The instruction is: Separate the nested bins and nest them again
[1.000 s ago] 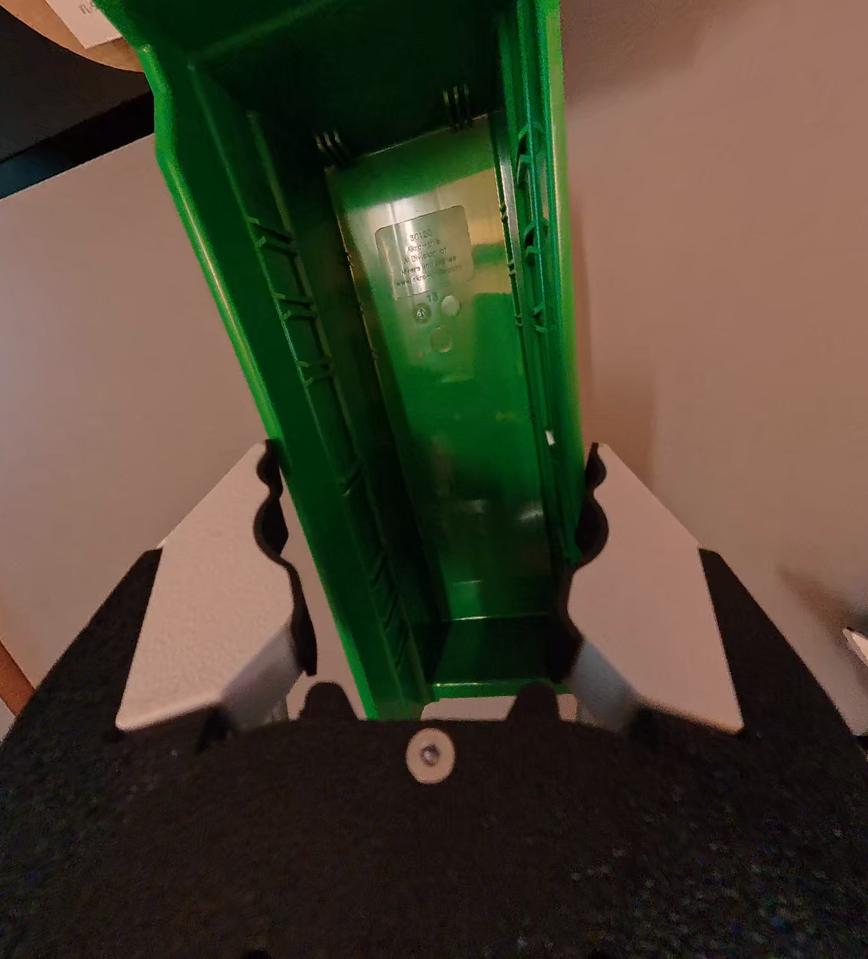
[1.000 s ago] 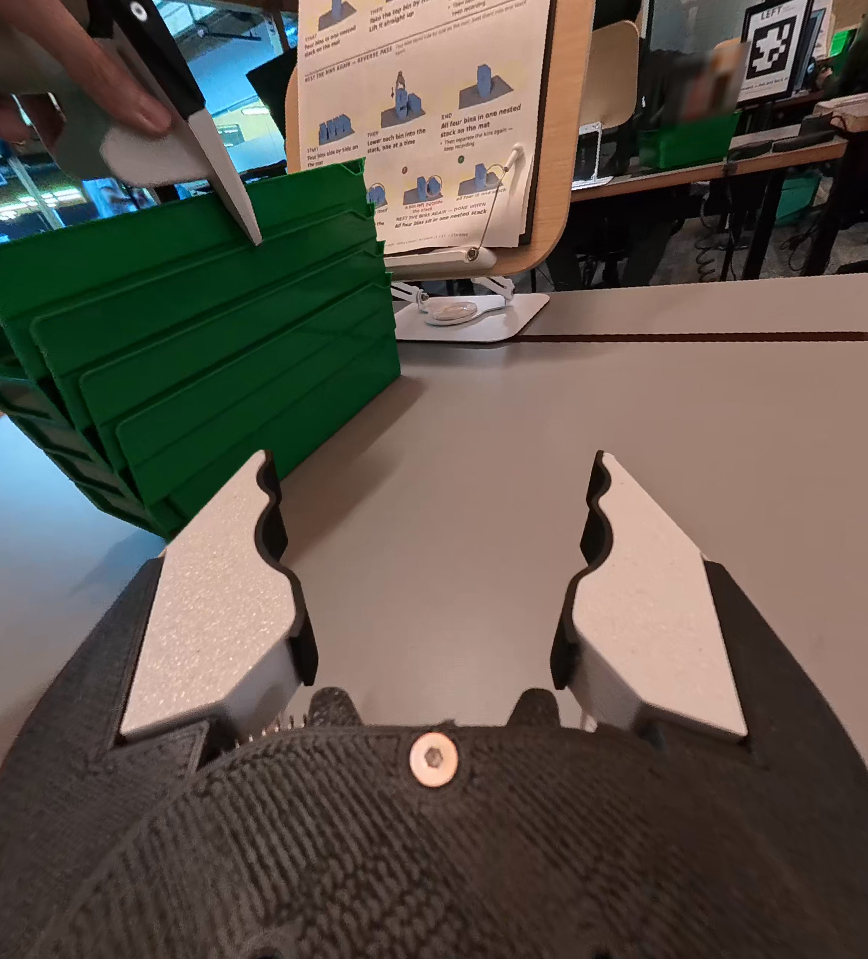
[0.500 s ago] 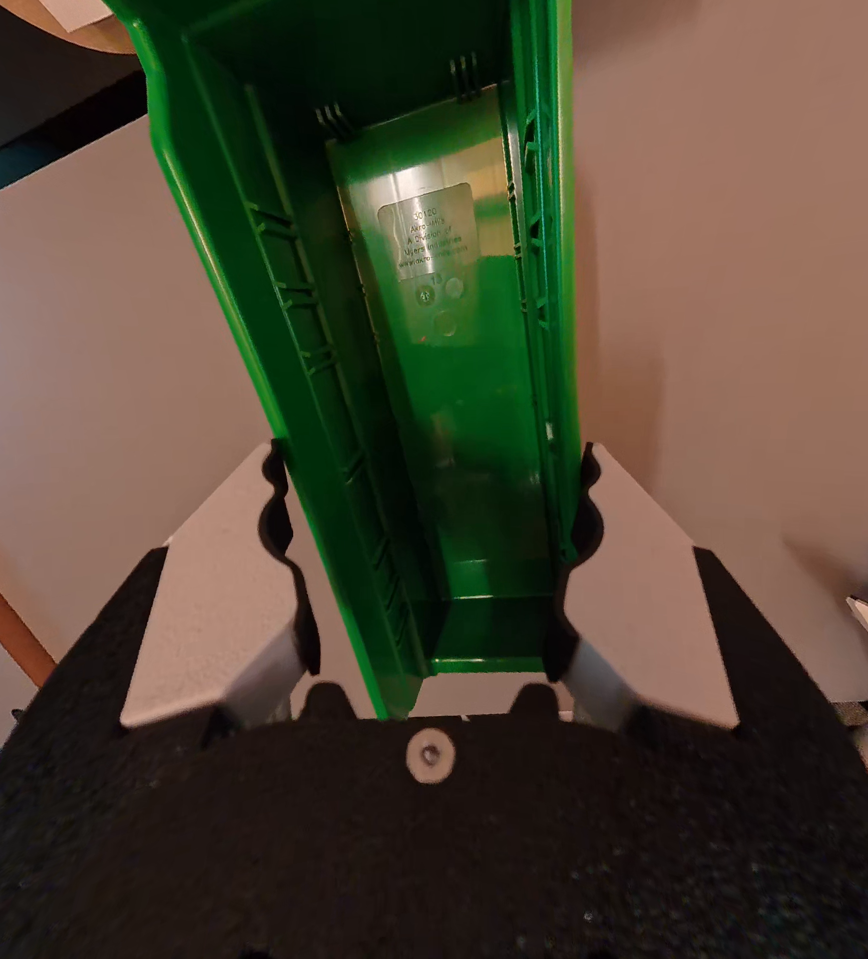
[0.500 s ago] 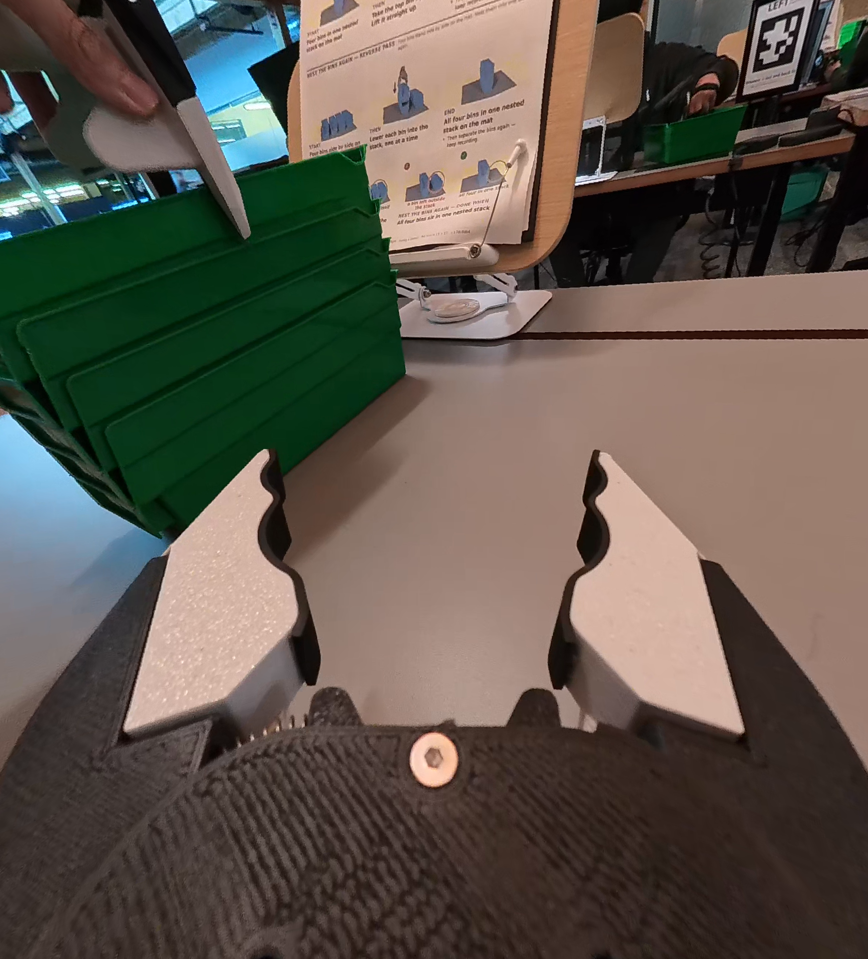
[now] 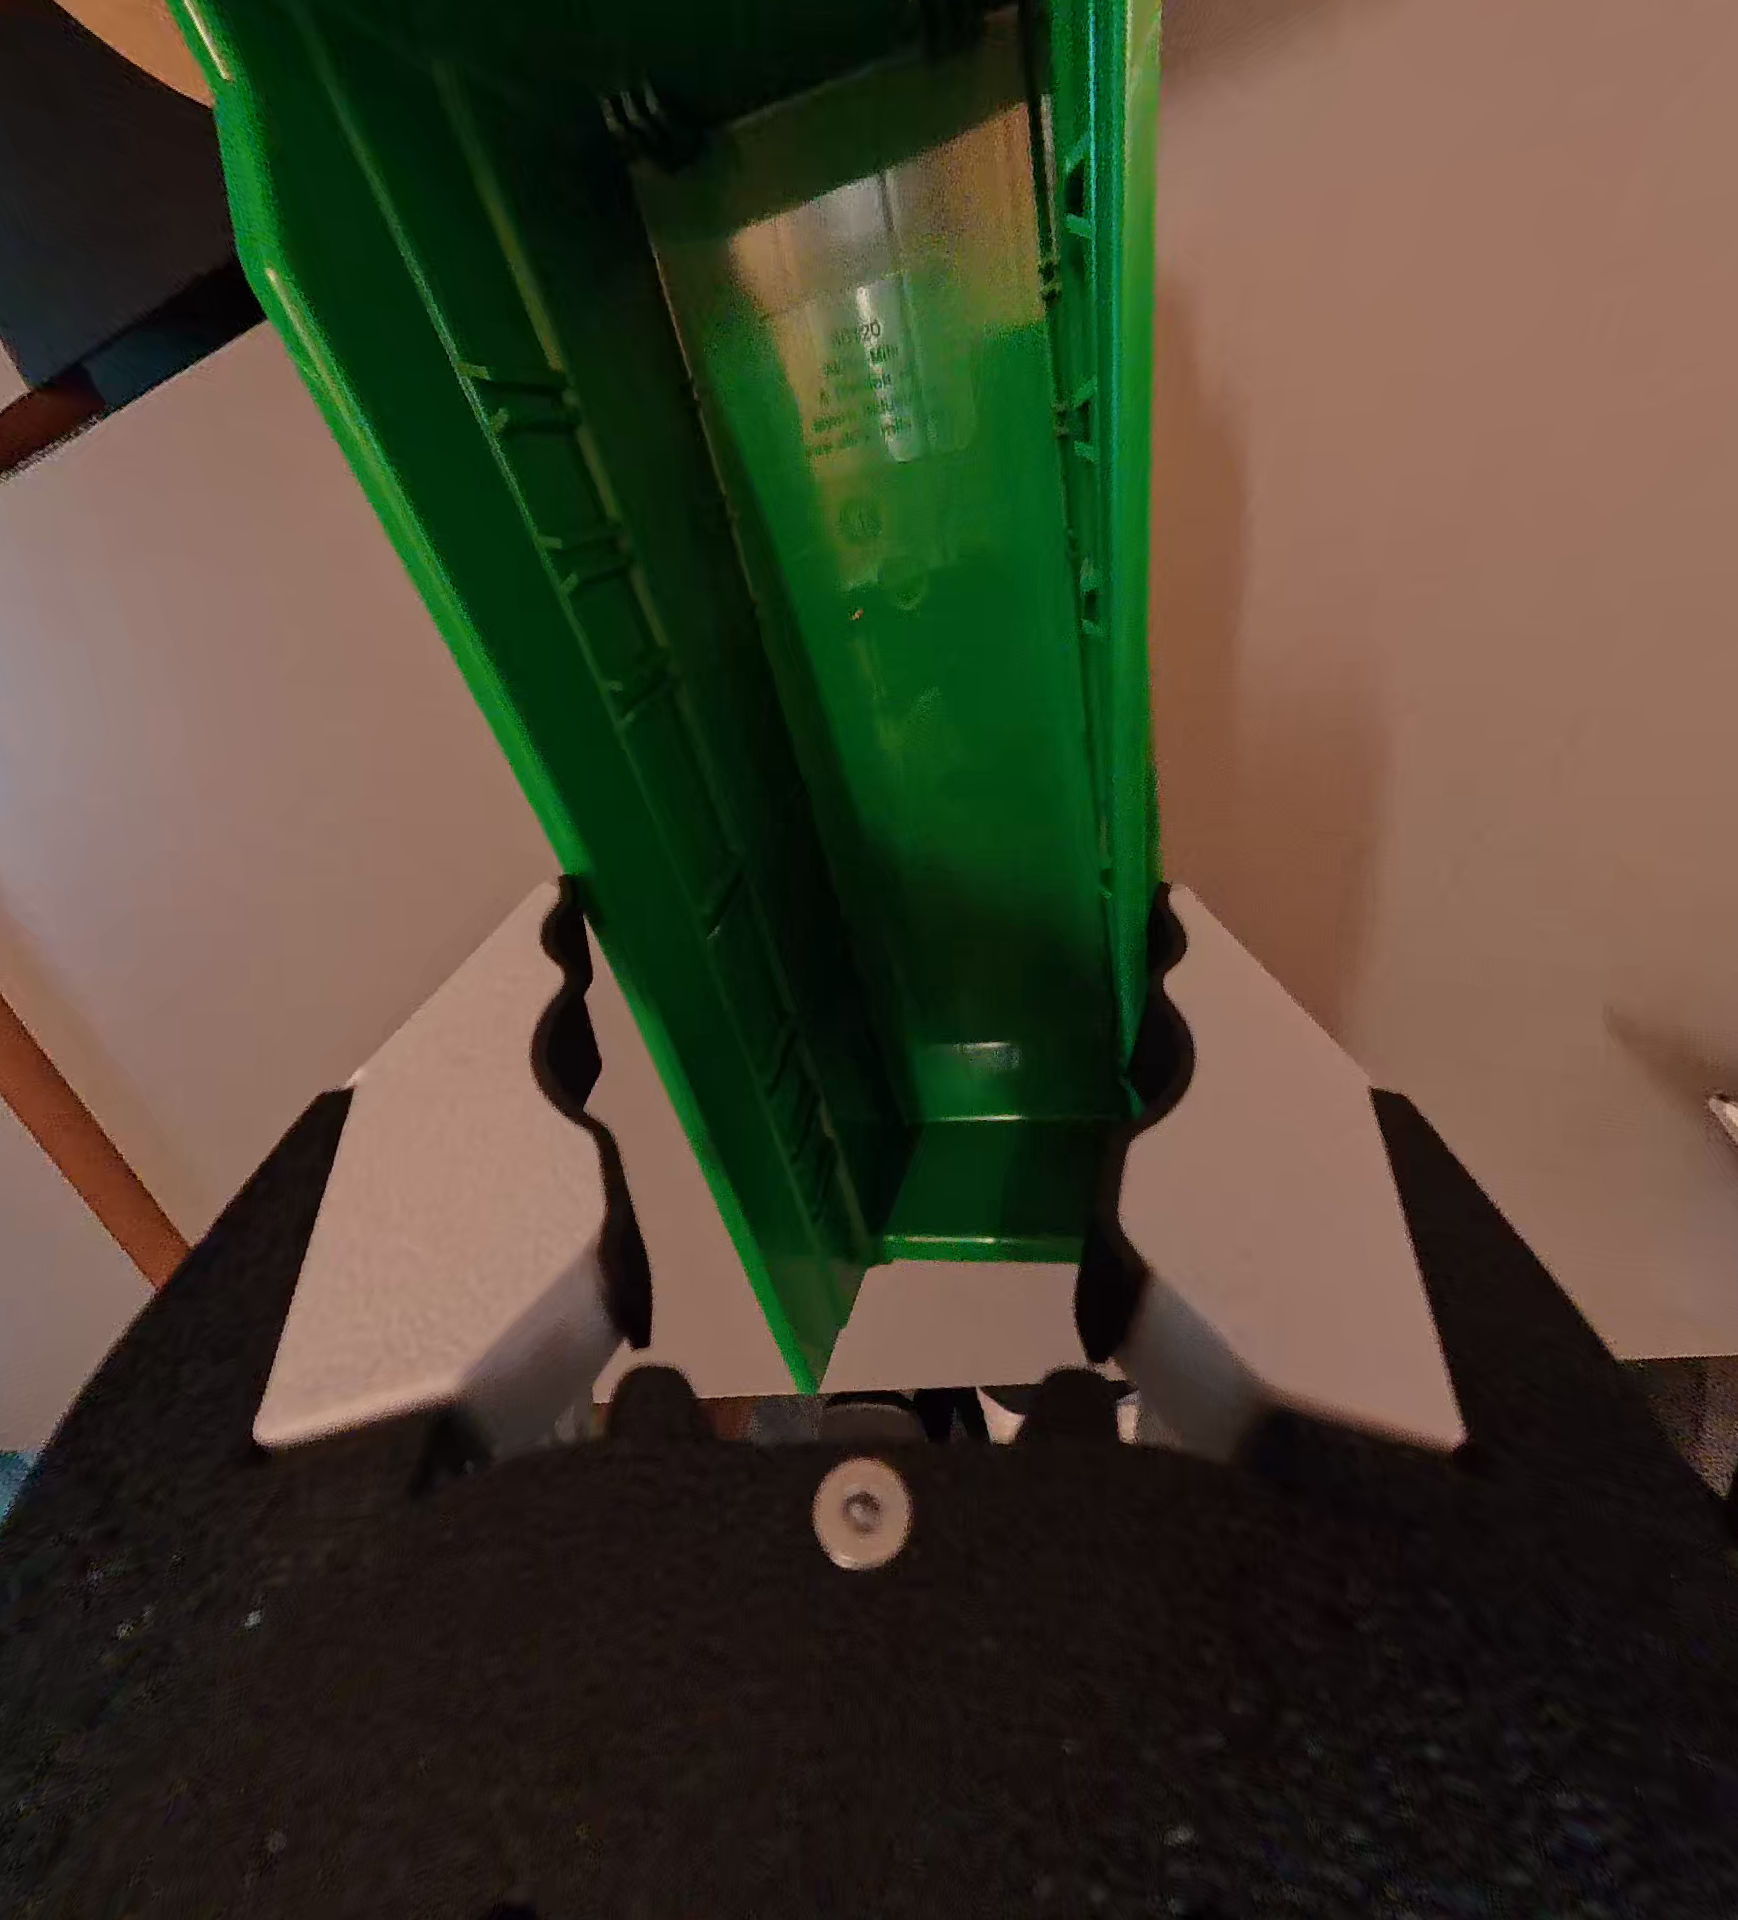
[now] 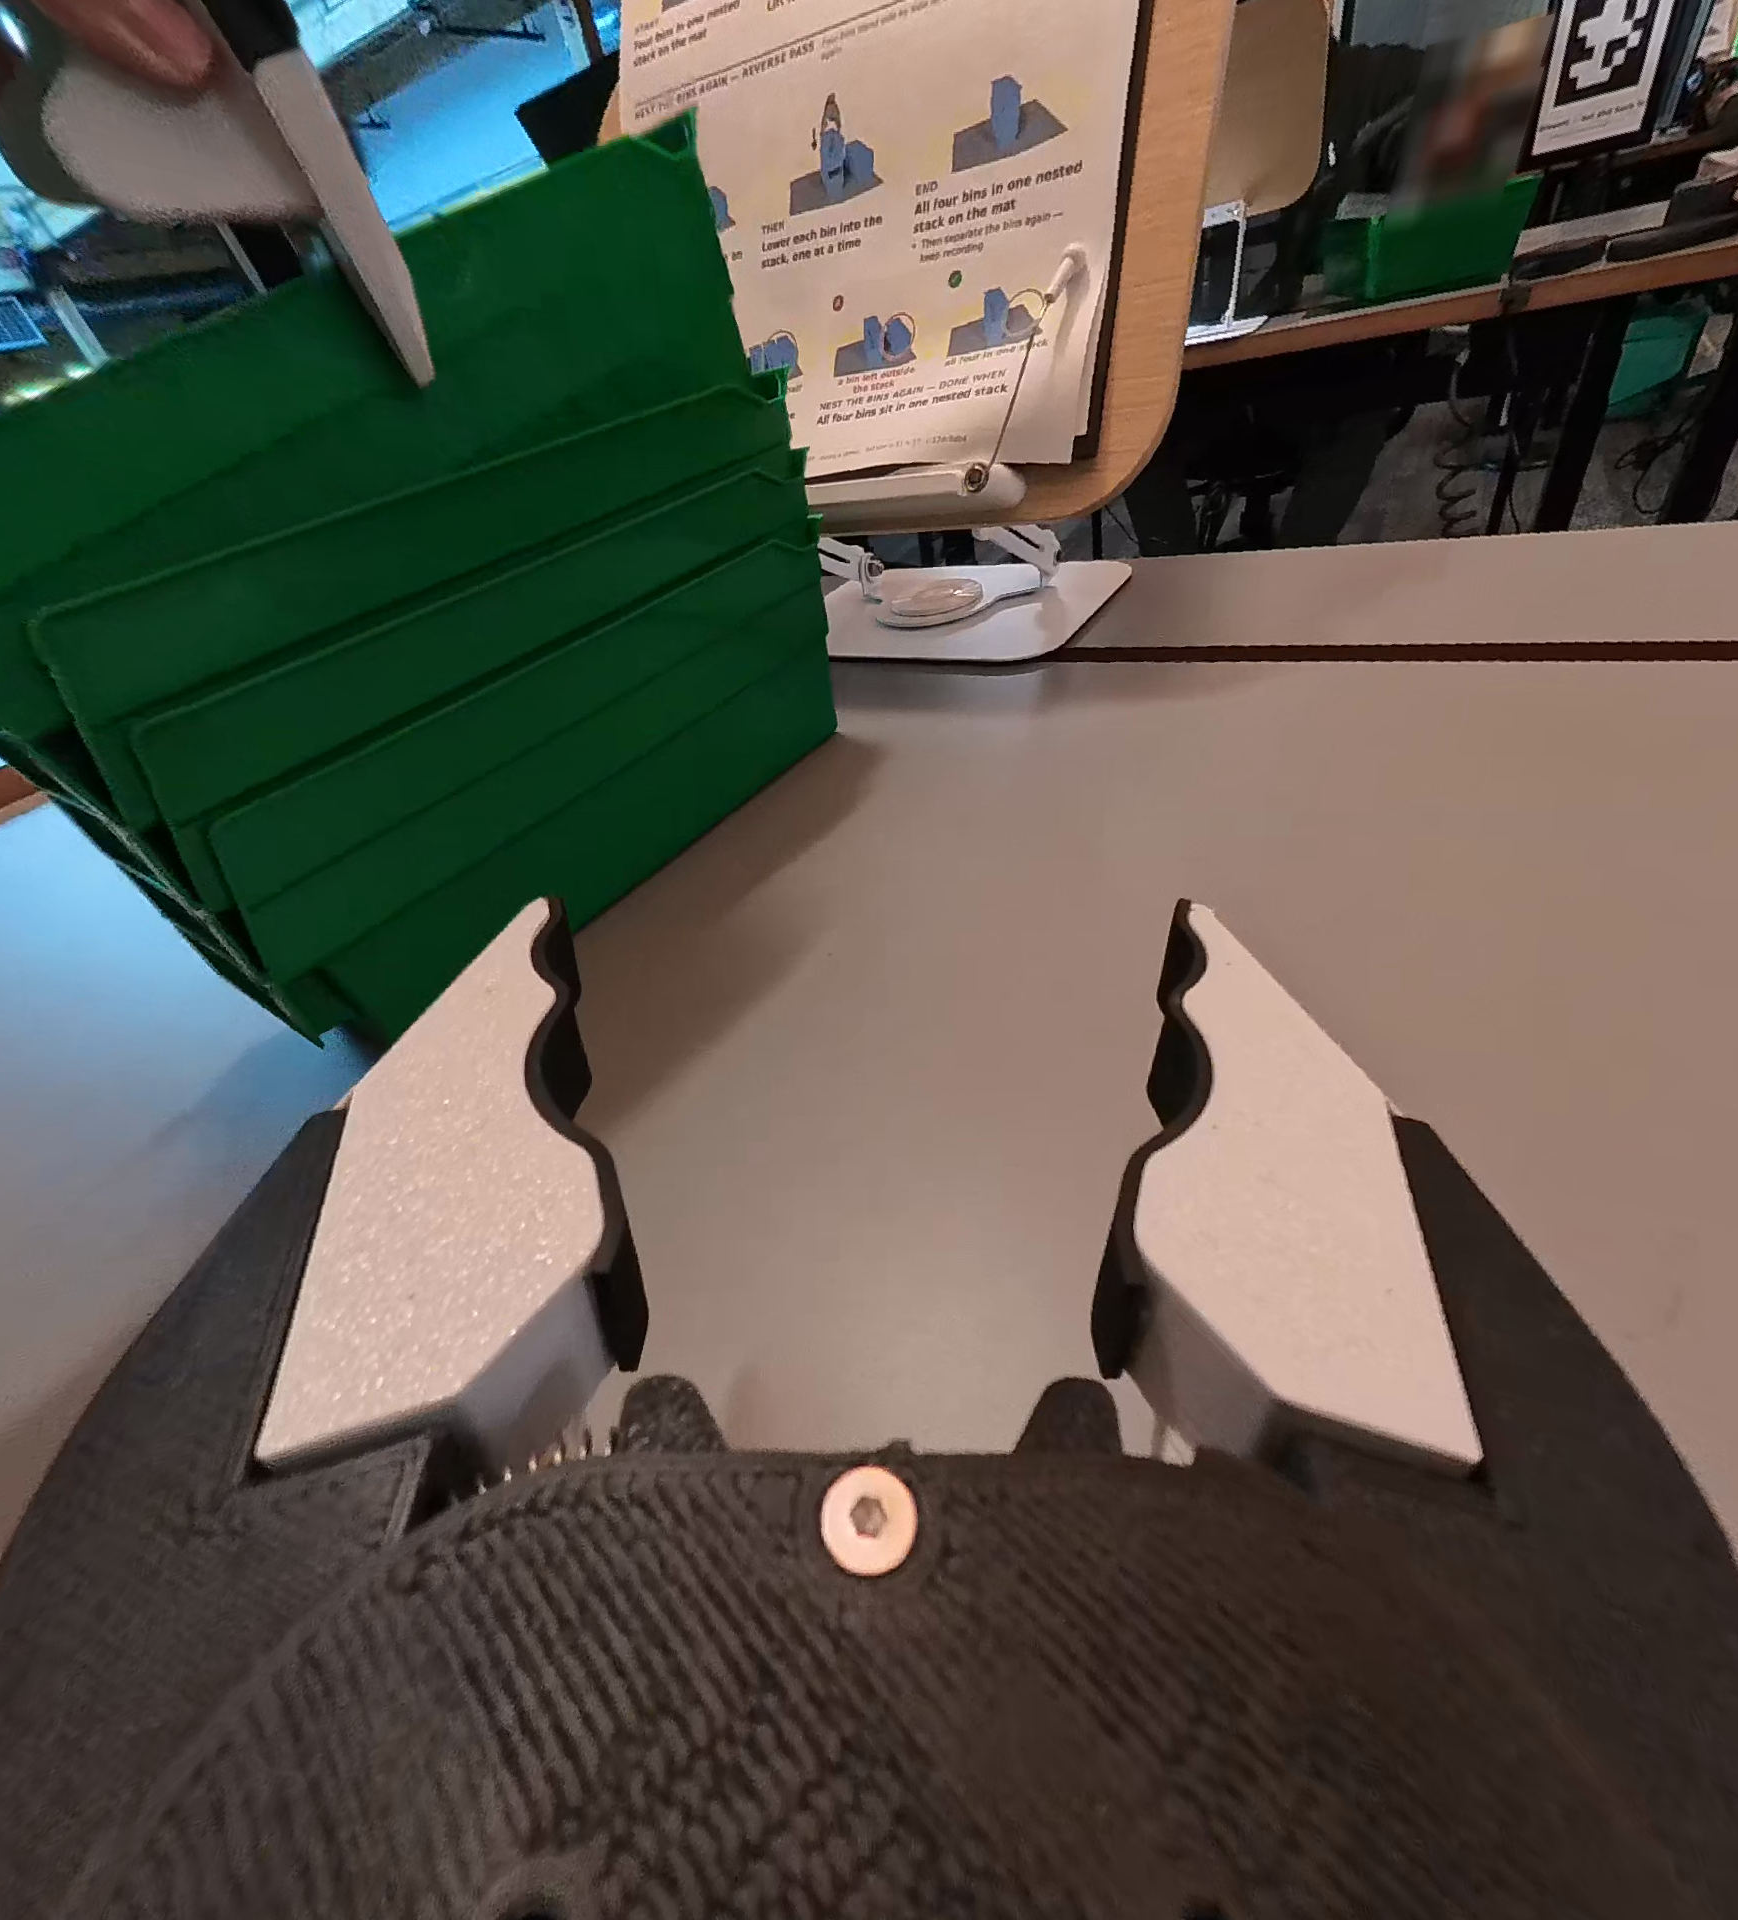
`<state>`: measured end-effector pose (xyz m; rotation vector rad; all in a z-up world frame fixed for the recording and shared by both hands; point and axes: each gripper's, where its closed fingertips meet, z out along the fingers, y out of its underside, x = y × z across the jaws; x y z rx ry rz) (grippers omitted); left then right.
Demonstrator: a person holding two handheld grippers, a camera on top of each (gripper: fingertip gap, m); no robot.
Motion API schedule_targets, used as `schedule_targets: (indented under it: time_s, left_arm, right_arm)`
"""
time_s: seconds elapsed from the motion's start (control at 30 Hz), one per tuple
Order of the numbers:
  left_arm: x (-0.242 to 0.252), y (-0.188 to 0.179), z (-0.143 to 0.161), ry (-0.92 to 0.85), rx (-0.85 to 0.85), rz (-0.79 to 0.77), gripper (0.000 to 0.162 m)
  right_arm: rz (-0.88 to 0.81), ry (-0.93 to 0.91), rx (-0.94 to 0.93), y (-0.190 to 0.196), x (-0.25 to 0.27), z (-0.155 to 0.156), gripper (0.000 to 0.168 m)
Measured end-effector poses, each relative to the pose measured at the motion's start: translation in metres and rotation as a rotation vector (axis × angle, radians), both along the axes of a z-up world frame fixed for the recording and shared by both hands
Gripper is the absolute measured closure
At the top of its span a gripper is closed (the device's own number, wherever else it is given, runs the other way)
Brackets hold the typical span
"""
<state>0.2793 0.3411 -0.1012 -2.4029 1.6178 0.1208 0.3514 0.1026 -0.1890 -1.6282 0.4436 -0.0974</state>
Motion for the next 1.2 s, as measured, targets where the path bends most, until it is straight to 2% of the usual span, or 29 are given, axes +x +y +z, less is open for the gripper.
schedule_targets:
  time_s: [0.53, 0.83, 1.2]
  left_arm:
    - [-0.006, -0.002, 0.024, -0.029, 0.055, -0.028, 0.057]
    - [0.004, -0.004, 0.062, -0.143, 0.054, -0.042, 0.061]
    - [-0.026, 0.037, 0.104, -0.166, 0.109, -0.006, 0.061]
  right_arm:
    - [0.008, -0.011, -0.017, 0.001, -0.003, -0.001, 0.059]
    - [0.019, -0.010, -0.026, 0.004, -0.005, -0.004, 0.060]
    - [0.013, -0.003, -0.021, 0.001, -0.002, -0.004, 0.061]
